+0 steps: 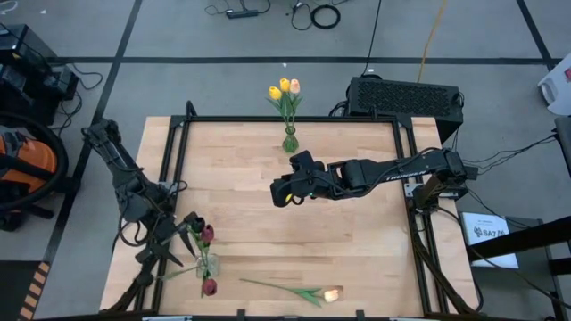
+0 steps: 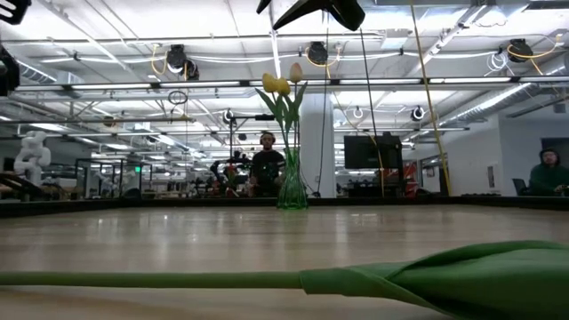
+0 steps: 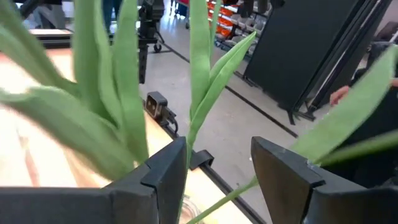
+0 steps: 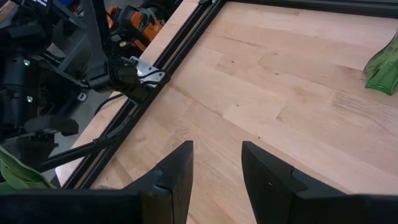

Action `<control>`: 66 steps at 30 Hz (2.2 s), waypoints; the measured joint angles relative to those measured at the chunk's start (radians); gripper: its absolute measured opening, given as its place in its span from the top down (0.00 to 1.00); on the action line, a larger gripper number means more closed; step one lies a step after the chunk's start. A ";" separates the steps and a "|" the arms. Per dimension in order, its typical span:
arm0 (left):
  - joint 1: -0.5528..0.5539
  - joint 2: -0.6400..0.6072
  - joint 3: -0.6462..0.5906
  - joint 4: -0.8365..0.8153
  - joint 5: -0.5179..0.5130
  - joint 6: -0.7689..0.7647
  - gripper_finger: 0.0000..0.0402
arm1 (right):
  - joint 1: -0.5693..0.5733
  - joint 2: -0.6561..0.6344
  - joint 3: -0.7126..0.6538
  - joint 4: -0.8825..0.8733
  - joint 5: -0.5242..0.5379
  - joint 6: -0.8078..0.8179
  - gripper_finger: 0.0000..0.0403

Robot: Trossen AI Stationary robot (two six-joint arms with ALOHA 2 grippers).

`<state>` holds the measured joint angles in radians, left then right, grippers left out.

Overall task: Sort flowers into vase by color
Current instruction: Put the light yellow flower into the green vase

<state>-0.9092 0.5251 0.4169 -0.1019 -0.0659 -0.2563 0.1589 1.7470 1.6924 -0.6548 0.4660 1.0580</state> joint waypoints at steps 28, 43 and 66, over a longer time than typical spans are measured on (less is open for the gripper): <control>0.000 -0.300 0.143 -0.436 -0.407 -0.011 0.53 | 0.000 0.000 0.000 0.000 0.000 0.000 0.68; 0.000 -0.299 0.284 -0.280 -0.871 0.244 0.53 | 0.000 0.000 0.000 0.000 0.000 0.000 0.68; 0.072 -0.150 0.299 0.018 -0.945 0.438 0.53 | -0.024 0.022 0.001 -0.211 -0.218 0.028 0.68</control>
<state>-0.8376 0.3746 0.7162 -0.0836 -1.0114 0.1821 0.1348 1.7694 1.6936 -0.8655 0.2480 1.0861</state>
